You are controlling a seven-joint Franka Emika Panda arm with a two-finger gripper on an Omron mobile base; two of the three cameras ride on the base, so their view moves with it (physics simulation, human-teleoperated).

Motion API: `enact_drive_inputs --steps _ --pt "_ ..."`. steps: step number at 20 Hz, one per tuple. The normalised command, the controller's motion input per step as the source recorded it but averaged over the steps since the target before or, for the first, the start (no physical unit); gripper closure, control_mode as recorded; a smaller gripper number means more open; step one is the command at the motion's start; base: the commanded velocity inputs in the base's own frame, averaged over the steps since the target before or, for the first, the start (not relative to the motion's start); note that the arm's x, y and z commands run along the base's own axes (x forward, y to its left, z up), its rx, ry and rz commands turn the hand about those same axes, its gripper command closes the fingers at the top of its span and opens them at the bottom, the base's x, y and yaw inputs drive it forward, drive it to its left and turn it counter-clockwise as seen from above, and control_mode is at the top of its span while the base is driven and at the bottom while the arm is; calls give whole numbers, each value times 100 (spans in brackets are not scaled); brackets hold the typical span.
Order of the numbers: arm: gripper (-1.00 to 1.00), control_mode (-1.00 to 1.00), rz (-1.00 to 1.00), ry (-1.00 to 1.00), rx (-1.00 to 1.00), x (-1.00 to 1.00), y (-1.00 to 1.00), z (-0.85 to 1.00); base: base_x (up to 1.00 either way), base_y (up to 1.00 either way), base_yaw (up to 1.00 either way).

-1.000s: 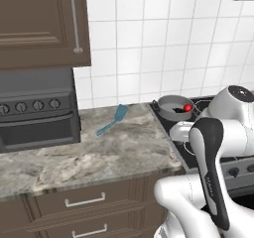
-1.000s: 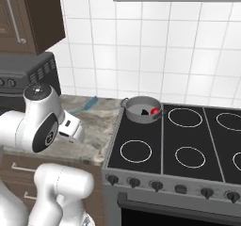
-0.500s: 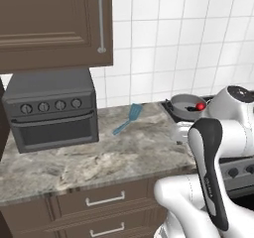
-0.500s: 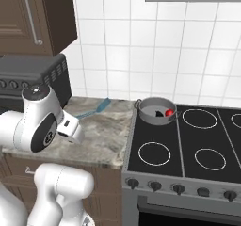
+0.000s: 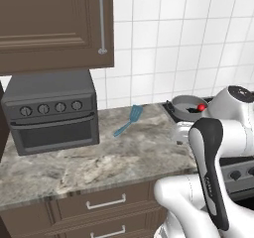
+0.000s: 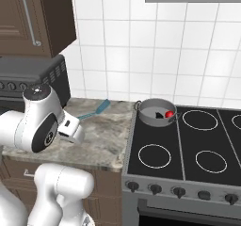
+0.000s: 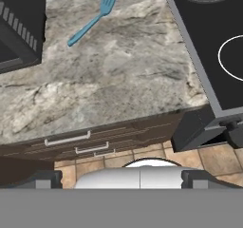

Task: Put the eggplant and tomato in the pot. Retrieve the spatula and lightly stir the vegetables in the pot.

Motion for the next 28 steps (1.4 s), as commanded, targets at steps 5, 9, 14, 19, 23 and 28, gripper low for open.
enact_drive_inputs --steps 5,9,14,19,23,28 --pt "-100 -100 2 2 0 6 4 0 21 10 4" --pt "-100 -100 10 0 0 19 6 -3 0 0 0" --pt "-100 -100 9 13 0 61 20 0 0 0 0" --pt "-100 -100 0 8 0 87 16 0 0 0 0" --pt "-100 -100 -4 0 0 90 0 -12 0 0 0" --pt "-100 -100 -11 3 0 79 7 -49 0 0 0"
